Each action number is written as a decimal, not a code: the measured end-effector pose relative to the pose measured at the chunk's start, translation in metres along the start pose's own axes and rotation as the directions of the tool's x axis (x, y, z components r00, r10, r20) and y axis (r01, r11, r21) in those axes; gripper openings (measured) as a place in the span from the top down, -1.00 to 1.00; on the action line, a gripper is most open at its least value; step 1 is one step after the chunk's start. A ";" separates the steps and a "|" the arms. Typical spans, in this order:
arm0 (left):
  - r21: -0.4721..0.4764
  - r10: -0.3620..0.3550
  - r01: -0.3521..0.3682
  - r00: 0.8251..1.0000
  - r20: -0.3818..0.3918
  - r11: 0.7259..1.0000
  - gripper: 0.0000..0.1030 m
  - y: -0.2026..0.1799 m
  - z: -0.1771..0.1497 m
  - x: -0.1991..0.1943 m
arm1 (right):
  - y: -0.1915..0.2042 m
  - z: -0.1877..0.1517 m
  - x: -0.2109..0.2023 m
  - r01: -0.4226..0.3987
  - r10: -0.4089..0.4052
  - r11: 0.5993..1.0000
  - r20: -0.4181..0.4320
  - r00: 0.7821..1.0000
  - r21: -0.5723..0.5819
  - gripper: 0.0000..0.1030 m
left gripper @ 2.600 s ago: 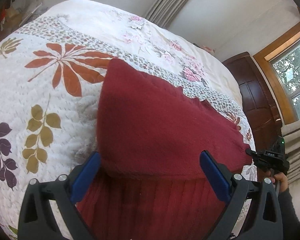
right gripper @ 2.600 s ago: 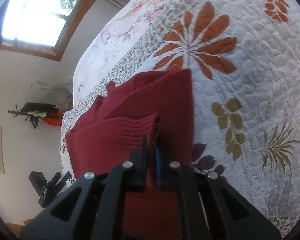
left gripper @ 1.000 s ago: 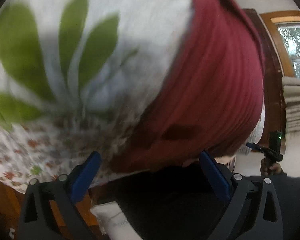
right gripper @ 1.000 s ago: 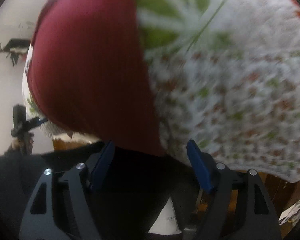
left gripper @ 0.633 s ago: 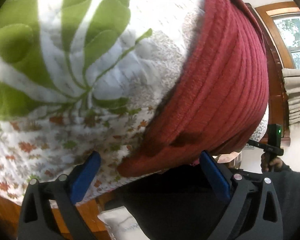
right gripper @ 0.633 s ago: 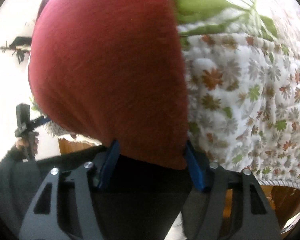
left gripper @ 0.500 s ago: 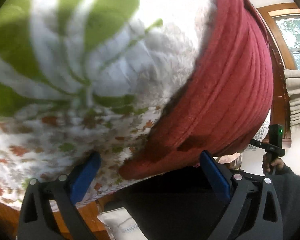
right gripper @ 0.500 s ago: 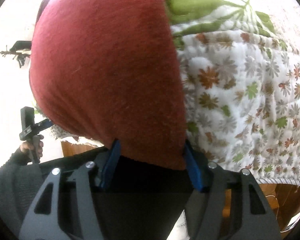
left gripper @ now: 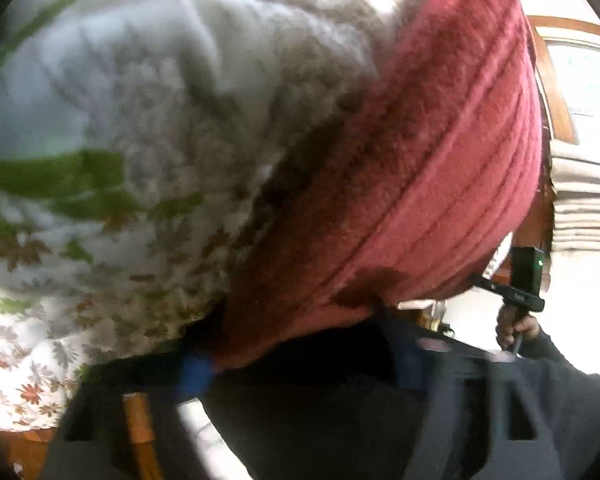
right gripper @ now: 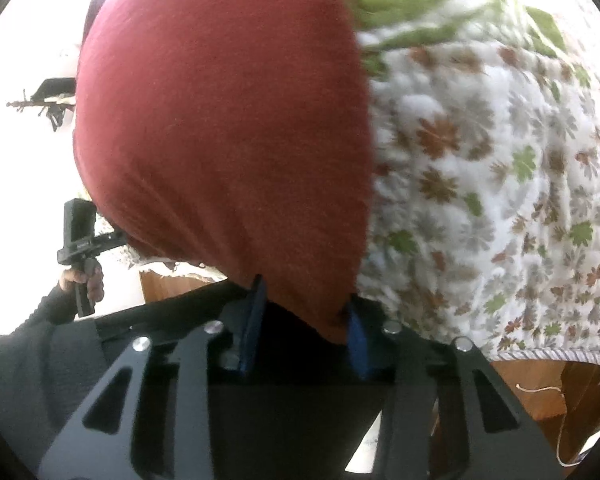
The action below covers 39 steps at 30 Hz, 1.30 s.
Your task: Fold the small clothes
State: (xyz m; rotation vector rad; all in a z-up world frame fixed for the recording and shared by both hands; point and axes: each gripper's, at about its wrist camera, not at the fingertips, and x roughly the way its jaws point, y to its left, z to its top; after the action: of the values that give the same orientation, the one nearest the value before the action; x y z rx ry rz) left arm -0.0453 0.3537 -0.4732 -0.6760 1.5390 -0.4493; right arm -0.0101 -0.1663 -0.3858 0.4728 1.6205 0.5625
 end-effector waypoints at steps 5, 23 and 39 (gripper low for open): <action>0.004 -0.006 0.006 1.000 -0.013 1.000 0.56 0.009 -0.003 -0.007 | -0.005 0.005 0.010 -0.026 0.027 0.999 -0.006 1.000 0.029 0.09; -0.042 -0.256 0.261 0.962 0.100 0.965 0.87 0.012 -0.042 -0.084 | 0.001 -0.007 -0.045 -0.236 0.232 0.970 0.055 0.971 0.063 0.88; 0.130 -0.549 0.539 0.768 0.329 0.832 0.87 -0.030 -0.039 -0.199 | 0.027 0.035 -0.130 -0.479 0.460 0.878 0.241 0.854 0.019 0.88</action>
State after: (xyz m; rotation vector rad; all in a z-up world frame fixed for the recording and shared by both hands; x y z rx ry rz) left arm -0.0813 0.4577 -0.2997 -1.1274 0.9703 -0.7385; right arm 0.0395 -0.2198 -0.2697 0.9759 1.3053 0.7783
